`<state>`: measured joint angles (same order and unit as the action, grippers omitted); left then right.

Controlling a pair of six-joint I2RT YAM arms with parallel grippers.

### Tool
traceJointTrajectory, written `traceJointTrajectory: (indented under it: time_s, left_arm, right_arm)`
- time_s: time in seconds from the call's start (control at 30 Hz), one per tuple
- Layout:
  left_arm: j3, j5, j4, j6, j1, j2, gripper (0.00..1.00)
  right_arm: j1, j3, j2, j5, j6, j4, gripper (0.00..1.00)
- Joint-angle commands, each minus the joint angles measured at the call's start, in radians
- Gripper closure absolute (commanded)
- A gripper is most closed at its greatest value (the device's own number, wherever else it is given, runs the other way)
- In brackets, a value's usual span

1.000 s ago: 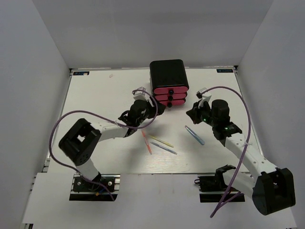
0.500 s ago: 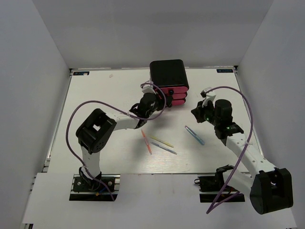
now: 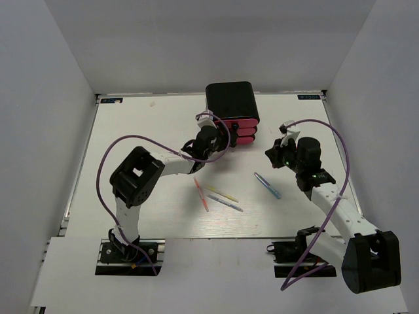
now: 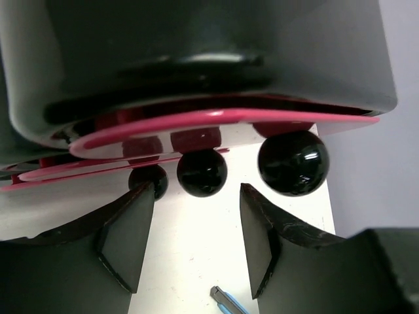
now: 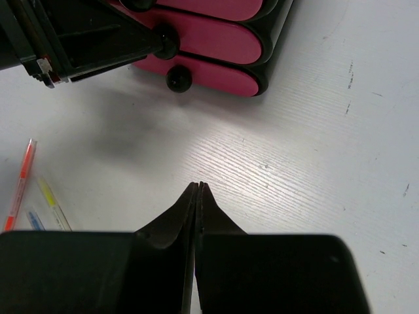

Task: Sort the stationery into containers
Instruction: Open the drawer

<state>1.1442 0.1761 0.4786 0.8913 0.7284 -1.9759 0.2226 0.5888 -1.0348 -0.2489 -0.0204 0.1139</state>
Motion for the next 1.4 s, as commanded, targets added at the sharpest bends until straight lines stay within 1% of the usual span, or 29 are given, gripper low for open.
traceJointTrajectory:
  time_s: [0.0,0.17,0.2,0.3,0.8,0.93,1.07,1.1,1.17,1.27,1.3,1.37]
  left_arm:
    - [0.048,0.014,-0.009,-0.005,0.002,0.002,0.35]
    - [0.077,0.023,-0.02,-0.014,0.002,-0.008,0.35]
    - [0.077,0.023,-0.02,-0.014,0.002,-0.008,0.35]
    - [0.088,0.033,-0.029,-0.005,0.002,-0.017,0.34]
    - [0.124,0.051,-0.07,-0.005,0.002,-0.046,0.34]
    - [0.133,0.06,-0.071,-0.005,0.002,-0.055,0.41]
    - [0.143,0.06,-0.071,-0.005,0.002,-0.064,0.51]
    - [0.143,0.051,-0.071,-0.005,0.002,-0.073,0.56]
    - [0.143,0.042,-0.071,-0.005,0.002,-0.074,0.63]
    - [0.117,0.005,-0.048,-0.005,0.002,-0.074,0.67]
    - [0.102,-0.004,-0.038,-0.005,0.002,-0.061,0.7]
    - [0.031,-0.03,-0.006,-0.005,0.011,-0.037,0.73]
  right_arm:
    - [-0.009,-0.004,0.009,0.0,-0.007,0.05,1.0]
    - [0.006,-0.01,0.007,-0.006,-0.007,0.05,1.0]
    - [-0.012,-0.01,0.01,-0.004,-0.007,0.047,1.0]
    - [-0.014,-0.018,0.01,-0.007,-0.007,0.046,1.0]
    - [-0.016,-0.026,0.013,-0.007,-0.012,0.05,1.0]
    - [-0.019,-0.029,0.013,-0.003,-0.009,0.05,1.0]
    - [-0.016,-0.029,0.013,-0.004,-0.007,0.05,1.0]
    - [-0.022,-0.029,0.015,-0.001,-0.007,0.05,1.0]
    - [-0.017,-0.029,0.016,-0.003,-0.006,0.047,1.0]
    - [-0.019,-0.027,0.016,-0.003,-0.001,0.046,1.0]
    - [-0.017,-0.03,0.016,-0.007,0.003,0.044,0.97]
    - [-0.019,-0.033,0.016,-0.021,0.011,0.043,0.87]
